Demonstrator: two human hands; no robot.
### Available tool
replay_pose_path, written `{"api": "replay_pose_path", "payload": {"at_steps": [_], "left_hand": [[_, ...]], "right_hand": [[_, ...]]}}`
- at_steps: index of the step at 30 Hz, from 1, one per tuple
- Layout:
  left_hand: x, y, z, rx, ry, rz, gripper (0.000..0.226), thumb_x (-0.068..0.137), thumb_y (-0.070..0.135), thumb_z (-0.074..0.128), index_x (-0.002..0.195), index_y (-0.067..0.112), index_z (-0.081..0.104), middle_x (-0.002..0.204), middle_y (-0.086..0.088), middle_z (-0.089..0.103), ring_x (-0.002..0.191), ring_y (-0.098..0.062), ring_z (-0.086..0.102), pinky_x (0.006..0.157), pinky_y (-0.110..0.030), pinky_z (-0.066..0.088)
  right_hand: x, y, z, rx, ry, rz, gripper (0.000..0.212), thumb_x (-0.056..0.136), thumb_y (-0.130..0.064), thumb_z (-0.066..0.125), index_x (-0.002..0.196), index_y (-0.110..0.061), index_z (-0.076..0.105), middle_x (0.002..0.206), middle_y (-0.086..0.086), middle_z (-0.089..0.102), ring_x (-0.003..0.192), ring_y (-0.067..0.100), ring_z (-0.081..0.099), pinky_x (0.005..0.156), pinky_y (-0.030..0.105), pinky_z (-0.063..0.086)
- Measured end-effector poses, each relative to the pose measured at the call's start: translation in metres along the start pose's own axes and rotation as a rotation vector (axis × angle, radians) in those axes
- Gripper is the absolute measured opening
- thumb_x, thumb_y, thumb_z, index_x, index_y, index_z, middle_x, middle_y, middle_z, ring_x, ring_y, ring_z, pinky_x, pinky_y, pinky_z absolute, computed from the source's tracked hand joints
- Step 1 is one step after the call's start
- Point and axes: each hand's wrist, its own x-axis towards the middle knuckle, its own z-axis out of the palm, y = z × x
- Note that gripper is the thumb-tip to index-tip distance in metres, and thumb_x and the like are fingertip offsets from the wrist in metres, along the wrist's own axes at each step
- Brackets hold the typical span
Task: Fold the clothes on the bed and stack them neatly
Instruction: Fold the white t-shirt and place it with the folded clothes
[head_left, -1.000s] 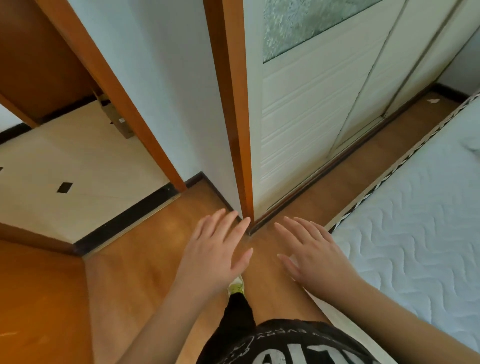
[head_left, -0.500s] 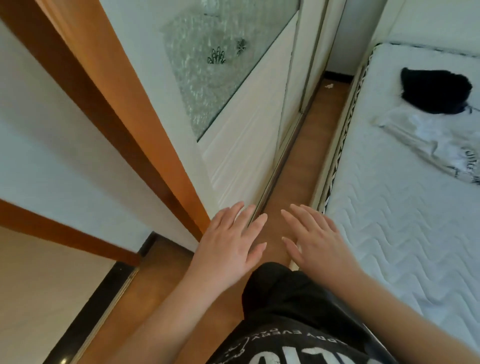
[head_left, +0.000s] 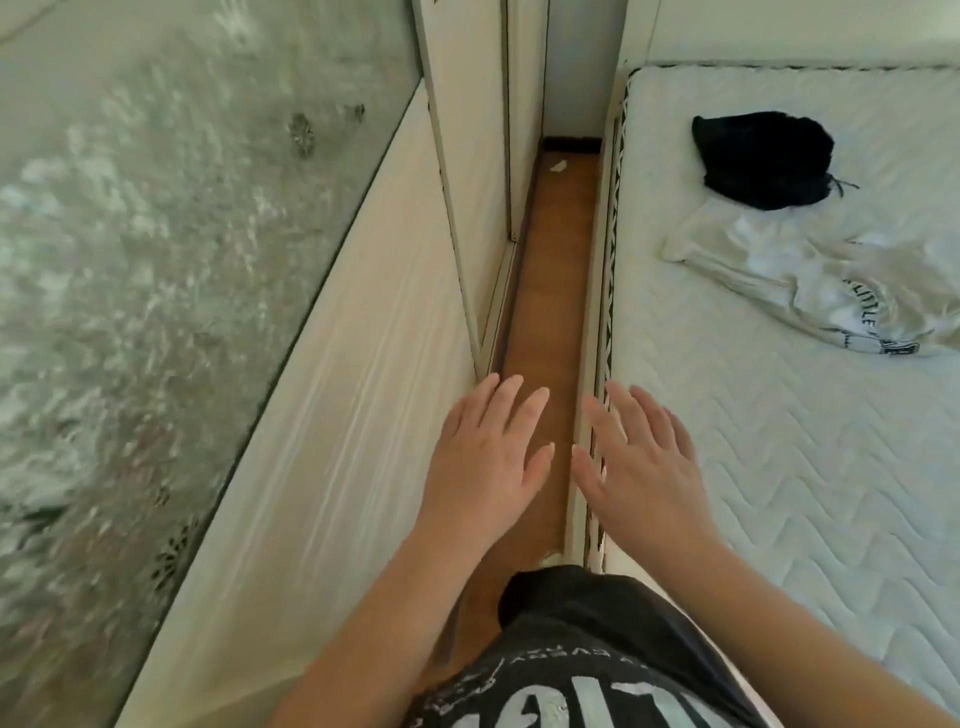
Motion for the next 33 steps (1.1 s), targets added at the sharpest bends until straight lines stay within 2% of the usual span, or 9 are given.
{"api": "replay_pose_path", "payload": {"at_steps": [2,5,8,12,14,17,23,29,33], "left_hand": [[0.048,0.005,-0.007,-0.01,0.021,0.001,0.058,0.099,0.055,0.029,0.151,0.03,0.029,0.158,-0.001,0.033,0.148,-0.022,0.025,0.118,-0.037,0.015],[0.11,0.019,-0.021,0.026,0.083,0.085,0.055,0.098,0.052,0.032,0.144,0.025,0.042,0.148,-0.005,0.046,0.14,-0.025,0.039,0.114,-0.042,0.03],[0.153,0.032,-0.028,0.075,0.111,0.203,0.054,0.1,0.053,0.031,0.142,0.024,0.046,0.151,-0.006,0.043,0.143,-0.025,0.034,0.116,-0.042,0.02],[0.205,0.053,-0.03,0.093,0.108,0.36,0.054,0.099,0.05,0.031,0.144,0.023,0.046,0.156,-0.006,0.035,0.148,-0.025,0.023,0.118,-0.042,0.015],[0.239,0.065,-0.029,0.099,0.093,0.449,0.056,0.098,0.05,0.032,0.146,0.023,0.043,0.157,-0.007,0.033,0.149,-0.025,0.021,0.119,-0.043,0.016],[0.294,0.087,-0.027,0.108,0.1,0.563,0.059,0.098,0.05,0.035,0.151,0.024,0.033,0.162,-0.007,0.021,0.151,-0.025,0.012,0.122,-0.038,0.004],[0.419,0.119,-0.008,0.085,0.102,0.819,0.066,0.097,0.05,0.038,0.155,0.022,0.026,0.164,-0.008,0.015,0.152,-0.027,0.01,0.122,-0.042,0.01],[0.549,0.137,0.012,0.1,-0.004,1.032,0.072,0.095,0.052,0.037,0.157,0.02,0.019,0.165,-0.007,0.009,0.152,-0.026,0.005,0.12,-0.045,0.014],[0.616,0.16,0.017,0.107,-0.083,1.183,0.071,0.094,0.052,0.034,0.157,0.026,0.016,0.166,-0.003,0.008,0.152,-0.024,0.003,0.118,-0.043,0.013]], "right_hand": [[0.031,0.017,-0.011,-0.02,-0.018,0.029,0.059,0.099,-0.054,0.025,0.15,-0.027,0.034,0.158,0.002,0.032,0.148,0.022,0.024,0.116,0.039,0.007],[0.073,0.047,-0.024,0.006,-0.054,0.071,0.057,0.099,-0.051,0.029,0.151,-0.026,0.03,0.16,0.002,0.029,0.148,0.023,0.023,0.116,0.038,0.006],[0.106,0.074,-0.037,0.049,-0.017,0.123,0.058,0.1,-0.047,0.03,0.153,-0.025,0.025,0.161,0.004,0.024,0.15,0.023,0.018,0.117,0.037,0.004],[0.128,0.114,-0.046,0.136,0.023,0.309,0.06,0.1,-0.047,0.031,0.155,-0.025,0.02,0.162,0.004,0.022,0.149,0.024,0.019,0.12,0.041,0.014],[0.136,0.139,-0.046,0.171,0.038,0.386,0.061,0.1,-0.048,0.03,0.155,-0.027,0.015,0.163,0.002,0.018,0.15,0.023,0.014,0.12,0.04,0.011],[0.155,0.173,-0.047,0.18,0.066,0.447,0.063,0.099,-0.046,0.031,0.156,-0.028,0.011,0.164,0.0,0.011,0.151,0.021,0.007,0.119,0.037,0.003],[0.224,0.225,-0.042,0.12,0.182,0.663,0.062,0.093,-0.033,0.054,0.15,-0.02,0.035,0.162,0.005,0.019,0.15,0.027,0.008,0.122,0.044,0.006],[0.306,0.257,-0.033,0.127,0.148,0.851,0.062,0.097,-0.034,0.05,0.153,-0.02,0.029,0.164,0.007,0.008,0.152,0.024,-0.005,0.121,0.038,-0.009],[0.343,0.269,-0.045,0.138,0.173,0.957,0.06,0.096,-0.031,0.051,0.153,-0.019,0.032,0.164,0.006,0.012,0.152,0.025,0.0,0.121,0.039,-0.006]]}}
